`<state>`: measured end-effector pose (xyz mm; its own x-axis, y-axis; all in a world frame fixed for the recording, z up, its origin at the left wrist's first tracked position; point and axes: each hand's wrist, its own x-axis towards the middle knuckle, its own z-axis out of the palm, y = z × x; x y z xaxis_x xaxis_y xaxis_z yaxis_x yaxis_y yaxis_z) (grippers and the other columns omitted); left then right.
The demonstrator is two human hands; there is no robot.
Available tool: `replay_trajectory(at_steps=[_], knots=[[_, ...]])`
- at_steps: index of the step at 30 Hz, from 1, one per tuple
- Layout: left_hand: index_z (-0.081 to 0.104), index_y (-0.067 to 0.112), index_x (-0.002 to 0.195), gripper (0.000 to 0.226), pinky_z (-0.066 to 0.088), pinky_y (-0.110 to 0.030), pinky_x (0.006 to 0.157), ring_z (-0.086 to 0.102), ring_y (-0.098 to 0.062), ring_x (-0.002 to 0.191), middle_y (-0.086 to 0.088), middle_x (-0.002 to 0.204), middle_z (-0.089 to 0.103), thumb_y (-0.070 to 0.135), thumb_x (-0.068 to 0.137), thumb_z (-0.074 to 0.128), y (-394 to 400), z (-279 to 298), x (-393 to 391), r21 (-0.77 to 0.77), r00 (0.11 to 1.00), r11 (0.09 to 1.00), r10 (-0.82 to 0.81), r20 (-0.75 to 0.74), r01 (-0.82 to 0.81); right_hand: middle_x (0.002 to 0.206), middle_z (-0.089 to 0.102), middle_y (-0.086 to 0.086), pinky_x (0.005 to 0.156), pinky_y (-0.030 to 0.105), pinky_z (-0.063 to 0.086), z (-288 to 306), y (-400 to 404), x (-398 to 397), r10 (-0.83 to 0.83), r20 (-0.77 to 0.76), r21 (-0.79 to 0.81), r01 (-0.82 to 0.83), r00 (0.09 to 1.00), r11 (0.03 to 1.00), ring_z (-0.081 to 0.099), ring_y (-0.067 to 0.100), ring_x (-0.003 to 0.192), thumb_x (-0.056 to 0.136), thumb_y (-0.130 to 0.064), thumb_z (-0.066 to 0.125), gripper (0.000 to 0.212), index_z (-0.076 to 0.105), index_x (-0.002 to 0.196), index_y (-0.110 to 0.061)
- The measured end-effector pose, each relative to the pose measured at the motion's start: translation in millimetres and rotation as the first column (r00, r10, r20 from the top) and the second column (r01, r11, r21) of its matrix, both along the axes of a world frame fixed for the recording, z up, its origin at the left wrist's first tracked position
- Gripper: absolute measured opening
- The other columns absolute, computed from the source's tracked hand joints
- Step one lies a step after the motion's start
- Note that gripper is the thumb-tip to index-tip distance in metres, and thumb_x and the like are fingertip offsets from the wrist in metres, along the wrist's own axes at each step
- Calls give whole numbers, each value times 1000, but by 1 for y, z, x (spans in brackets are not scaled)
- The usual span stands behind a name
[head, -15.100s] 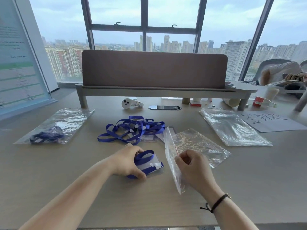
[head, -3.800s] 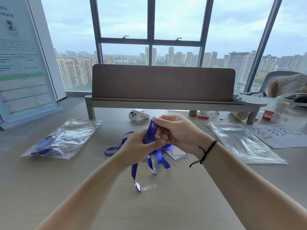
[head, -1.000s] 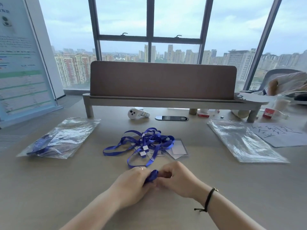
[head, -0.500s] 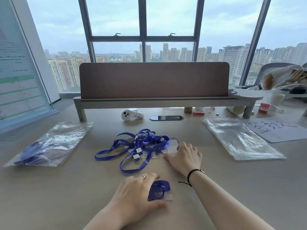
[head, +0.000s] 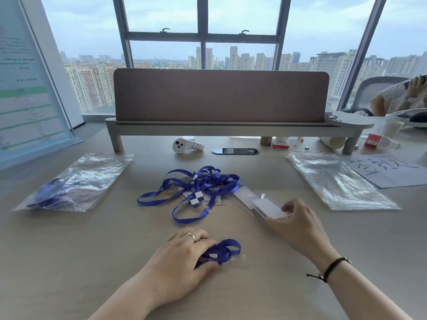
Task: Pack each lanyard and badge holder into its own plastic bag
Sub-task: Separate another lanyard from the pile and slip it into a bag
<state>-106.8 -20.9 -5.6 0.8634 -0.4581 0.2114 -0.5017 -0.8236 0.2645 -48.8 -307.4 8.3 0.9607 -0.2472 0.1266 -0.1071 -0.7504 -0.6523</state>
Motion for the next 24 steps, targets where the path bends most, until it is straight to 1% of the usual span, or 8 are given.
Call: replay_trajectory(at_steps=[2, 4, 6, 9, 13, 18, 21, 24], knots=[[45, 42, 143, 56, 22, -13, 105, 38, 0, 125, 23, 132, 44, 65, 96, 27, 2, -4, -4, 10, 1000, 1000, -2, 2, 2, 89, 65, -5, 66, 30, 46, -1, -7, -26, 72, 35, 78, -74, 997, 994, 61, 16, 82, 60, -48, 80, 42, 57, 90, -28], [53, 43, 136, 55, 33, -18, 100, 46, -3, 115, 22, 123, 51, 65, 96, 23, 4, -8, -7, 21, 1000, 1000, -2, 19, 2, 81, 66, -7, 65, 27, 48, -4, -6, -49, 166, 59, 98, -171, 984, 980, 62, 11, 75, 52, -52, 76, 44, 59, 85, -28], [59, 44, 130, 45, 39, -19, 92, 52, -3, 102, 22, 113, 55, 57, 98, 31, 8, -13, -9, 19, 998, 1000, 21, 61, -22, 84, 66, -12, 70, 24, 48, -9, 0, -65, 250, 51, 18, -251, 967, 968, 61, 5, 80, 50, -58, 69, 48, 57, 87, -30], [60, 47, 128, 42, 38, -18, 87, 54, -4, 95, 22, 107, 55, 51, 96, 32, 18, -13, -15, -5, 996, 999, 45, 72, -45, 89, 61, -16, 79, 22, 44, -17, 13, -75, 361, 57, -100, -354, 931, 930, 53, 1, 90, 55, -60, 65, 44, 51, 87, -34], [52, 59, 131, 48, 33, -17, 95, 43, 1, 104, 27, 113, 47, 58, 92, 24, 37, -19, -25, -43, 999, 998, 44, 3, -43, 103, 60, -22, 92, 22, 41, -21, 27, -72, 484, 46, -153, -472, 874, 868, 47, 3, 104, 58, -58, 63, 35, 51, 83, -37], [50, 60, 132, 41, 27, -13, 99, 36, 8, 113, 33, 114, 44, 60, 93, 39, 45, -20, -42, -91, 999, 995, 47, 7, -46, 131, 52, -34, 108, 22, 33, -19, 36, -65, 631, -17, -147, -626, 776, 766, 38, -7, 127, 63, -48, 61, 29, 57, 89, -37], [52, 56, 132, 45, 30, -14, 98, 35, 8, 114, 32, 115, 43, 67, 88, 49, 44, -18, -46, -95, 998, 994, 61, 21, -59, 136, 47, -37, 111, 21, 26, -17, 40, -63, 678, -71, -148, -680, 732, 718, 32, -10, 132, 67, -43, 61, 25, 55, 92, -41], [54, 53, 130, 54, 38, -18, 100, 43, 5, 116, 31, 119, 45, 73, 80, 57, 46, -16, -45, -163, 997, 984, 74, -27, -78, 138, 45, -37, 113, 24, 26, -17, 44, -63, 691, -89, -153, -695, 718, 702, 32, -8, 133, 68, -43, 58, 26, 54, 93, -41]])
